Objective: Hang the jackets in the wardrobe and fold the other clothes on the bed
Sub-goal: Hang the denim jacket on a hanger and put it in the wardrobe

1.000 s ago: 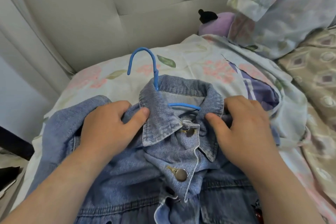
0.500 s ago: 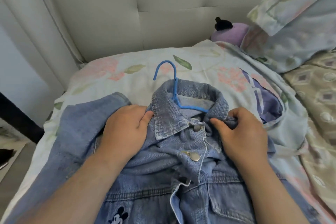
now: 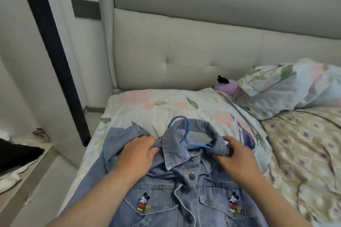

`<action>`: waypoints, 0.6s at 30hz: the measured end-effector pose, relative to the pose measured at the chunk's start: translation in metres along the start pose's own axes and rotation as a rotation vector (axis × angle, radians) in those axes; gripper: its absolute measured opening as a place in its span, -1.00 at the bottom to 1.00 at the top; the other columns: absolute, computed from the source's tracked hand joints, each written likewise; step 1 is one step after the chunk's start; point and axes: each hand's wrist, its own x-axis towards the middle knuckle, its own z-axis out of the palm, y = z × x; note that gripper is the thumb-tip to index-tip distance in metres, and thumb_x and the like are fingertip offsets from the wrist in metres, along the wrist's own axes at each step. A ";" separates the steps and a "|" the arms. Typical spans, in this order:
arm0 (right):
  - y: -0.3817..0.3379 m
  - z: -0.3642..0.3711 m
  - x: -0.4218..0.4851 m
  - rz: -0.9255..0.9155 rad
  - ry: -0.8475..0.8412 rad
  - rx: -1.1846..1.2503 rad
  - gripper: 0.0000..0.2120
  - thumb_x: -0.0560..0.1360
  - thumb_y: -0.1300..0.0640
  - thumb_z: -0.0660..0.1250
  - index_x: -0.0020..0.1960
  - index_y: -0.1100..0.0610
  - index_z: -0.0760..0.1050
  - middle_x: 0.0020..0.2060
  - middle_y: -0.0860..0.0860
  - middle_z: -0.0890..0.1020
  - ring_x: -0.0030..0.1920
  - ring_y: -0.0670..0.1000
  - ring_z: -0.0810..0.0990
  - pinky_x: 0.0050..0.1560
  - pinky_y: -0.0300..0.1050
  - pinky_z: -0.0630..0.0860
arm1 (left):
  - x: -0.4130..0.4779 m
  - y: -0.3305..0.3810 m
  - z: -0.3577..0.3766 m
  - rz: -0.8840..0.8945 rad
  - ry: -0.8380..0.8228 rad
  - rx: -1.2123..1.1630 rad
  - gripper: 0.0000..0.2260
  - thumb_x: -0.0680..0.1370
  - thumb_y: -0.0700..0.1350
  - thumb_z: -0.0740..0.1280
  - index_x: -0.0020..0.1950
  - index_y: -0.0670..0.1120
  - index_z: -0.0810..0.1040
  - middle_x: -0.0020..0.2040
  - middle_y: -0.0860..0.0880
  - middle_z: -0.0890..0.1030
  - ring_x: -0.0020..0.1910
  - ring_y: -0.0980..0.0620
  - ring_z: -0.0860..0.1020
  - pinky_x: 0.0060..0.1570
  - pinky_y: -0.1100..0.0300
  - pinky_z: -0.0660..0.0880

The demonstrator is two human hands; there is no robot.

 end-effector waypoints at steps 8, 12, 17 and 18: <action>-0.111 -0.112 -0.018 -0.283 -0.039 -0.062 -0.81 0.36 -0.01 0.52 -0.15 -0.03 0.52 -0.23 -0.14 0.61 -0.19 -0.19 0.54 -0.20 -0.29 0.41 | -0.039 0.060 -0.148 -0.009 0.225 -0.035 -0.80 0.59 -0.10 0.26 -0.23 0.04 0.42 -0.21 0.06 0.49 -0.11 -0.05 0.47 -0.08 -0.04 0.43; -0.179 -0.176 -0.034 -0.434 -0.077 -0.064 -0.81 0.42 -0.02 0.47 -0.10 -0.26 0.49 -0.17 -0.28 0.61 -0.12 -0.26 0.56 -0.16 -0.36 0.39 | -0.054 0.095 -0.239 0.056 0.324 0.015 -0.81 0.60 -0.05 0.25 -0.20 -0.04 0.45 -0.22 0.04 0.53 -0.16 -0.05 0.50 -0.11 -0.05 0.46; -0.254 -0.245 -0.057 -0.539 0.014 -0.040 -0.96 0.45 0.05 0.46 -0.14 -0.04 0.60 -0.24 -0.16 0.65 -0.14 -0.15 0.60 -0.21 -0.40 0.39 | -0.082 0.140 -0.334 0.151 0.459 0.115 -0.76 0.62 -0.02 0.22 -0.26 0.05 0.38 -0.27 0.08 0.49 -0.24 0.05 0.46 -0.30 0.12 0.35; -0.269 -0.259 -0.062 -0.558 0.026 -0.005 -0.98 0.45 0.07 0.46 -0.12 -0.04 0.64 -0.24 -0.19 0.67 -0.14 -0.21 0.61 -0.20 -0.42 0.40 | -0.088 0.149 -0.352 0.166 0.484 0.123 -0.76 0.63 -0.03 0.22 -0.25 0.04 0.41 -0.27 0.09 0.50 -0.24 0.07 0.46 -0.32 0.17 0.31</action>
